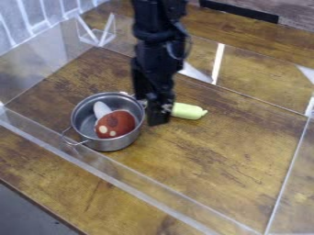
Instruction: Put the mushroom in the silver pot
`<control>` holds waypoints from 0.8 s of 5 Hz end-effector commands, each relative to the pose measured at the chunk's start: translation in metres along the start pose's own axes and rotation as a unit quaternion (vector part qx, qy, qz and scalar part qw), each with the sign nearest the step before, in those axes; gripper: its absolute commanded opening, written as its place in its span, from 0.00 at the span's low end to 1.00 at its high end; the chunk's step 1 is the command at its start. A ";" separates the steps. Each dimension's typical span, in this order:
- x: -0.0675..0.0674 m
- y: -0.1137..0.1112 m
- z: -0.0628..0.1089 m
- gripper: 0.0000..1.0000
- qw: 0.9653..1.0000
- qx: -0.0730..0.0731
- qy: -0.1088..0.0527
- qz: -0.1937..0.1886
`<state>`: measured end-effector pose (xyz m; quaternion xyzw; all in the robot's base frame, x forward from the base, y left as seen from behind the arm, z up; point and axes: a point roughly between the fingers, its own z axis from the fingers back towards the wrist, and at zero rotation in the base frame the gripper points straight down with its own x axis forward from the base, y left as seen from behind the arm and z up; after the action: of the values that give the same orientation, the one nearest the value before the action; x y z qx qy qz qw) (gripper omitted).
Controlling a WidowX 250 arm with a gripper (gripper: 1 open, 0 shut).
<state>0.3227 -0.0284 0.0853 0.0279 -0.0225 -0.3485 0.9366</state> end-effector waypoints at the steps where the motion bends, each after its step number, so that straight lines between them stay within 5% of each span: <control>1: 0.034 -0.017 0.034 1.00 0.996 0.039 -0.050 -0.062; 2: 0.063 -0.038 0.044 1.00 0.993 0.052 -0.062 -0.089; 4: 0.064 -0.038 0.032 1.00 0.995 0.039 -0.079 -0.037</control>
<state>0.3417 -0.1056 0.1022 0.0342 -0.0867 -0.3923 0.9151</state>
